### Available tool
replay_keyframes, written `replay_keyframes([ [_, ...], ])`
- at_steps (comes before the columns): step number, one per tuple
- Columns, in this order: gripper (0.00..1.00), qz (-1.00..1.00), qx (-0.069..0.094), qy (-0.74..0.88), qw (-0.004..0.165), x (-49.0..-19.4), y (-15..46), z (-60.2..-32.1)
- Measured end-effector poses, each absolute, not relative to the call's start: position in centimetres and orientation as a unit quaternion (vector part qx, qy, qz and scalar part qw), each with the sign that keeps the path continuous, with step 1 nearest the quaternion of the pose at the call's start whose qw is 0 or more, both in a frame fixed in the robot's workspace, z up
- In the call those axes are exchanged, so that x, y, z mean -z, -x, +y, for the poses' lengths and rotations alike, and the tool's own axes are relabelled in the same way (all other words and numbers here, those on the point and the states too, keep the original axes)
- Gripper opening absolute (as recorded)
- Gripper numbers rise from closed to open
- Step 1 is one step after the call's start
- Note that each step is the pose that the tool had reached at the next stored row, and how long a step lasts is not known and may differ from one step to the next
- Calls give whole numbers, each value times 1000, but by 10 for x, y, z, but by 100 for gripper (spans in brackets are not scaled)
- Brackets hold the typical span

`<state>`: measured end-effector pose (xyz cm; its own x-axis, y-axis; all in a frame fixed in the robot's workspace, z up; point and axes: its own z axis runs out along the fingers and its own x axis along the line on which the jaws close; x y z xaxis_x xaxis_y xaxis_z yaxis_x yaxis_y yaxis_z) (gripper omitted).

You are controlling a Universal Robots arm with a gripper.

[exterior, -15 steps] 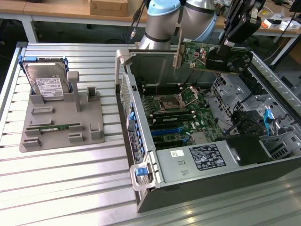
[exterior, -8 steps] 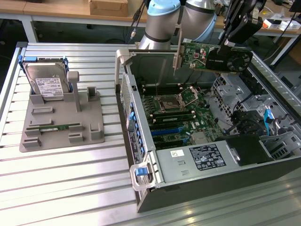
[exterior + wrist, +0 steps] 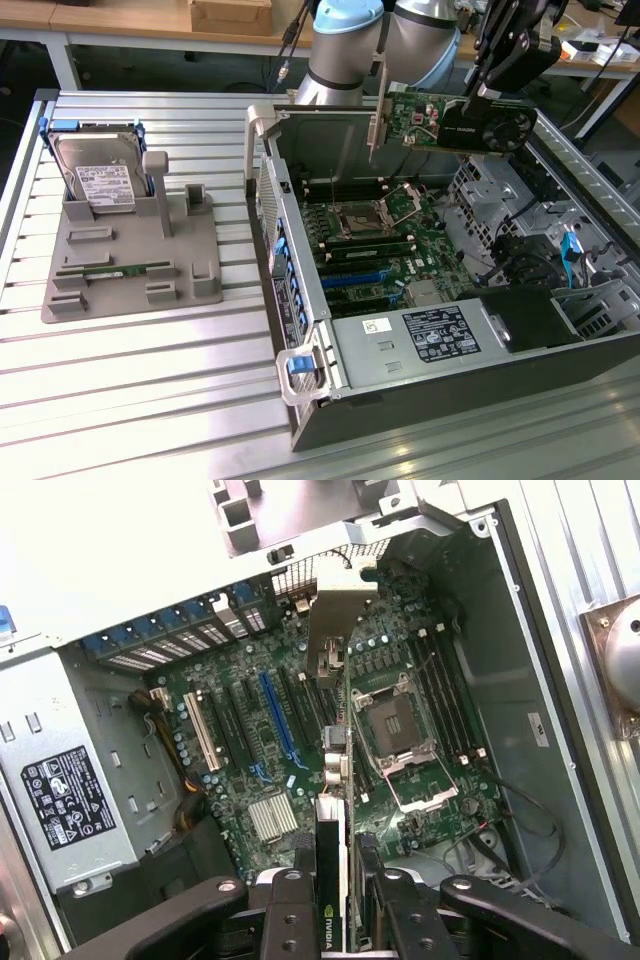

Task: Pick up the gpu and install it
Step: 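Insert the gpu into the slot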

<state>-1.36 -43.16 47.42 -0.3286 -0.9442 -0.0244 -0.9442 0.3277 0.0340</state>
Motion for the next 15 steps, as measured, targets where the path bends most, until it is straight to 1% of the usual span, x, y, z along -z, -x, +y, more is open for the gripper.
replay_keyframes([
  [15,27,793,-21,608,-1,-474,14,-432],
])
